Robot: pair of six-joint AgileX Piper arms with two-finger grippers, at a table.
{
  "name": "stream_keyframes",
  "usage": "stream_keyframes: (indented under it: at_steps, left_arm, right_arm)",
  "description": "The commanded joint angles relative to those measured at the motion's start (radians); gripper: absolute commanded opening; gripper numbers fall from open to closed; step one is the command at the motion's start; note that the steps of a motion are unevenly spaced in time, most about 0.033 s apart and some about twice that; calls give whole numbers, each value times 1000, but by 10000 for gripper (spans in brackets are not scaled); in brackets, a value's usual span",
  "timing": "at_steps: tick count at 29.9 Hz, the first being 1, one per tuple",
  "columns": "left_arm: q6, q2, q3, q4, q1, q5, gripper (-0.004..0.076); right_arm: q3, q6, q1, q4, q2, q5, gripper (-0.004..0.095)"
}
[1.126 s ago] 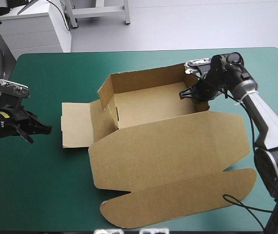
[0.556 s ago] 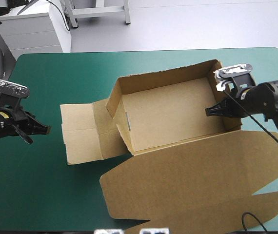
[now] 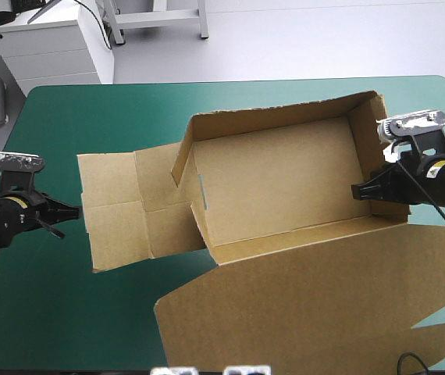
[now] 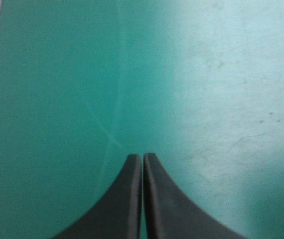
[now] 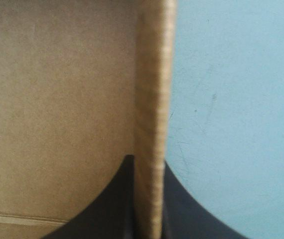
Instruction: Fold the box
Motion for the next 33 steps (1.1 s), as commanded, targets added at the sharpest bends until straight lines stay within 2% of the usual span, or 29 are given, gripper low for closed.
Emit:
stream_keyframes:
  at_steps: [1,3,5,8,14,19,24,33]
  left_arm:
    - [17,-15,26,-170,-1,-136,-7]
    - [125,-15,35,-335,-1,-123,-7]
    - [322,-15,45,-557,-1,-67,-7]
    - [527,-15,45,-802,-1,14,-7]
    - [741,-15,45,-1118,-1,116,-8]
    - [781,-15,45,-1216,-1,225,-8]
    - [781,-15,45,-1272,-1,263,-8]
    - [905,-15,43,-1506,-1,439,-8]
  right_arm:
    - [-25,-1,-8,38,-29,-50,-19]
    - [-25,-3,-8,44,-31,-50,-19]
    - [-25,-4,-8,44,-35,-50,-19]
    - [-25,-4,-8,52,-40,-50,-19]
    - [-25,-12,-8,56,-42,-54,-19]
    - [-25,-12,-8,56,-42,-85,-19]
    - [-25,-12,-8,59,-42,-101,-19]
    - [-25,-27,-8,59,-40,-107,-19]
